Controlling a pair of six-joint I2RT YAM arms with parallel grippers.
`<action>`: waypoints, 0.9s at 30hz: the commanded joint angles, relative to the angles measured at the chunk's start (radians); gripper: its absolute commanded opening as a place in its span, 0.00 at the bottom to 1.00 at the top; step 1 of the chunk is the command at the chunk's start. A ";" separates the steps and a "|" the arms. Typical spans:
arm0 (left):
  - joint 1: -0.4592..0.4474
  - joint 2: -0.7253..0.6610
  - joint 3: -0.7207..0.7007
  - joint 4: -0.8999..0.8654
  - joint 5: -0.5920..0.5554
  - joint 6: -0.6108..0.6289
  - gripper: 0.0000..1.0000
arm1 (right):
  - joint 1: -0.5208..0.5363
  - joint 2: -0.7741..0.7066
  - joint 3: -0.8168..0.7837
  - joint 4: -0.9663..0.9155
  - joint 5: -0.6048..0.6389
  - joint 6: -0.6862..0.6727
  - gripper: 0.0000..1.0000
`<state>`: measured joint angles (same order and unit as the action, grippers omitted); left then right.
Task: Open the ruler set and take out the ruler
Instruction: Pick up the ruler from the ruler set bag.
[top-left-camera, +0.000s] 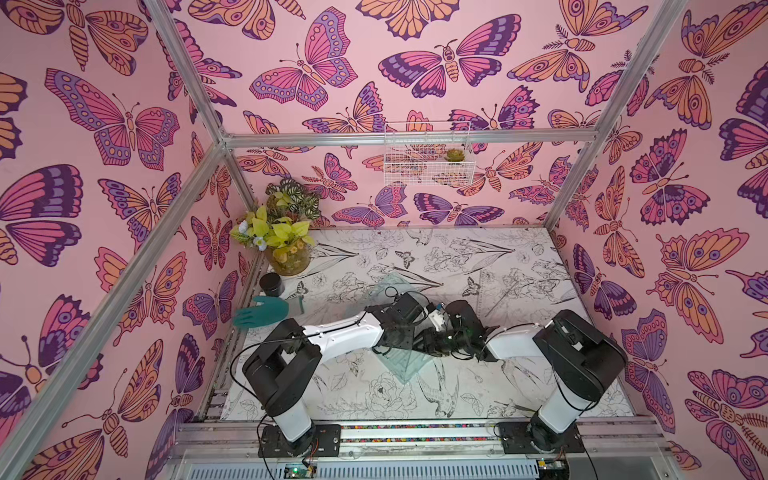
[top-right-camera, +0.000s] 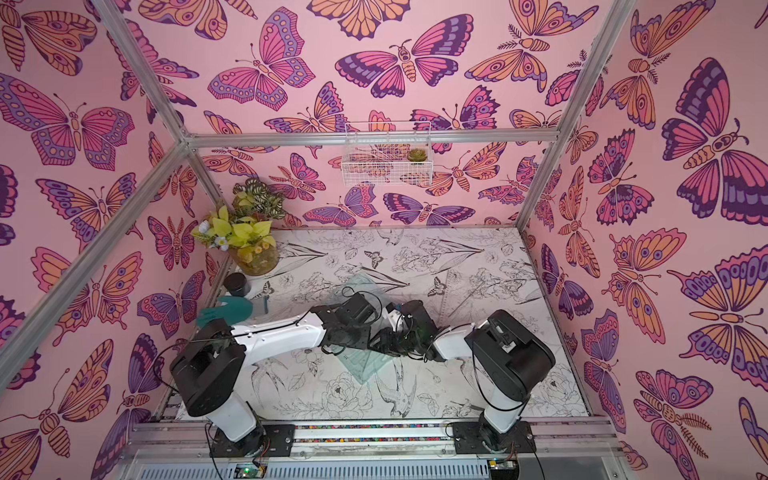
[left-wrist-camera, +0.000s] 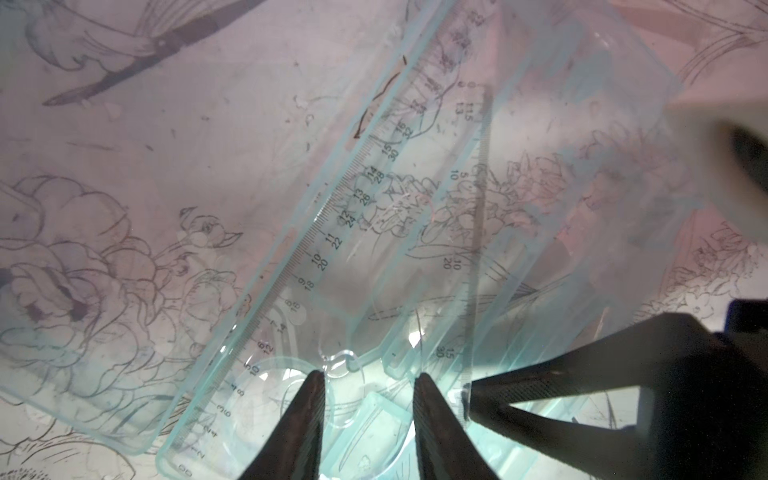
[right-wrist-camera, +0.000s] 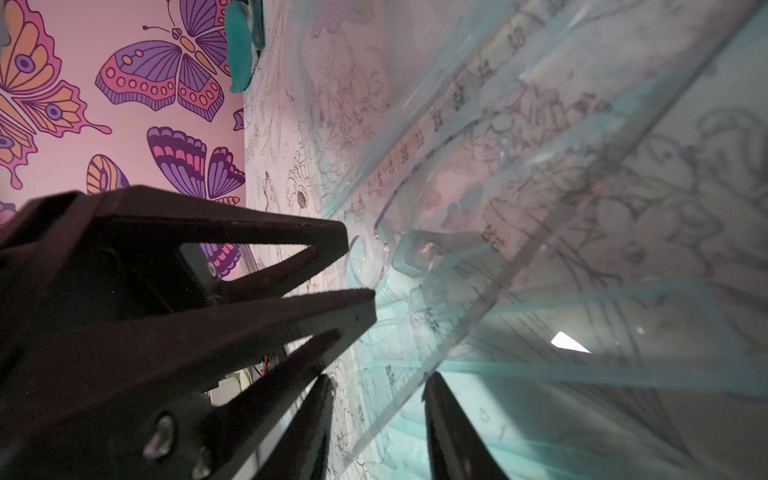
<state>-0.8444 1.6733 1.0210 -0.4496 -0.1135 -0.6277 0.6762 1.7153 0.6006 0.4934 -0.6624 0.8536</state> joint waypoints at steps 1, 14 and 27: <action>0.013 -0.061 -0.025 -0.038 -0.071 0.013 0.40 | 0.006 0.018 0.000 0.063 0.041 0.027 0.38; 0.188 -0.053 -0.068 -0.054 -0.051 0.014 0.46 | 0.006 0.038 0.011 0.067 0.038 0.012 0.38; 0.197 0.052 -0.071 -0.014 -0.047 0.009 0.29 | 0.007 0.046 0.022 0.075 0.025 0.016 0.38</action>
<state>-0.6544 1.6909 0.9607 -0.4458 -0.1638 -0.6262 0.6769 1.7477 0.6014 0.5472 -0.6296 0.8673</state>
